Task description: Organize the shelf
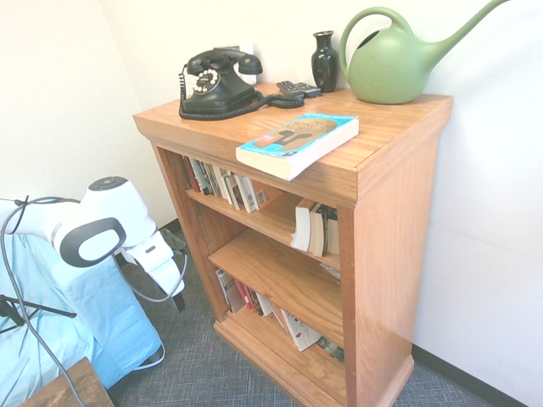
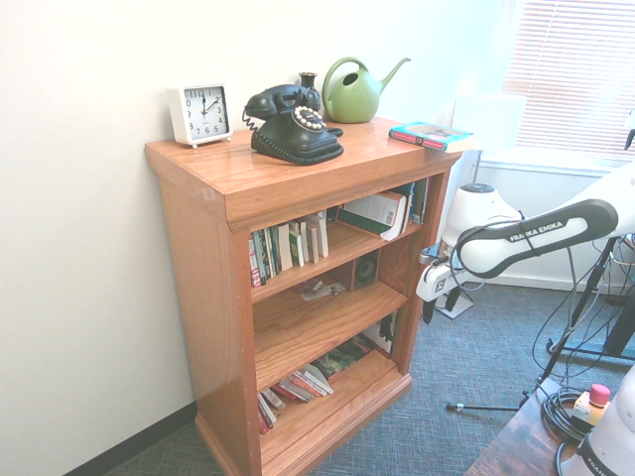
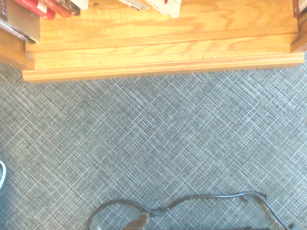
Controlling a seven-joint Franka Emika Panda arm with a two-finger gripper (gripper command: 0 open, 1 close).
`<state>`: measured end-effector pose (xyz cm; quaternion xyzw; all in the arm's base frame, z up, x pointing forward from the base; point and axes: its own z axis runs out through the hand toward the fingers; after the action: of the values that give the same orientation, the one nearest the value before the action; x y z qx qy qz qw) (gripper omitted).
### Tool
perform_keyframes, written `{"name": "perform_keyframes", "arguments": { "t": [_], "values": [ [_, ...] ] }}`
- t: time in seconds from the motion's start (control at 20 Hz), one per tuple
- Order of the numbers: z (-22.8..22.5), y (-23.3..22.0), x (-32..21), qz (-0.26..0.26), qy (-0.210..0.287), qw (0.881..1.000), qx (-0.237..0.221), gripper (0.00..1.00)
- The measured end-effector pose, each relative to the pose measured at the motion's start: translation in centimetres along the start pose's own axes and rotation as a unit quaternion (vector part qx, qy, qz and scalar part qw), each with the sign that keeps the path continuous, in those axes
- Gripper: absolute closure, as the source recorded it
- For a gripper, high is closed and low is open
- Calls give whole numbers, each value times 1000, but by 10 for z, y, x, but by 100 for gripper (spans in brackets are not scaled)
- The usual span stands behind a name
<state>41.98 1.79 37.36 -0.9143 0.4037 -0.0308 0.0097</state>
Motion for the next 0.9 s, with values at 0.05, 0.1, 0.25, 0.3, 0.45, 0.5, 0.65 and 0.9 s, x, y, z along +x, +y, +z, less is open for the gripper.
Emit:
{"name": "perform_keyframes", "arguments": {
  "t": [0.05,0.1,0.25,0.3,0.45,0.5,0.65,0.9],
  "values": [
    [1,0,0,0,-1,1000,-1,0],
    [0,0,1,-1,-2,1000,-6,0],
    [-16,6,22,3,29,999,-24,0],
    [-25,11,33,8,47,998,-35,0],
    [-60,28,62,27,110,991,-76,0],
    [-74,34,69,33,132,986,-93,0],
    [-112,48,79,43,189,970,-148,0],
    [-168,50,85,41,271,928,-254,0]
  ]
}}
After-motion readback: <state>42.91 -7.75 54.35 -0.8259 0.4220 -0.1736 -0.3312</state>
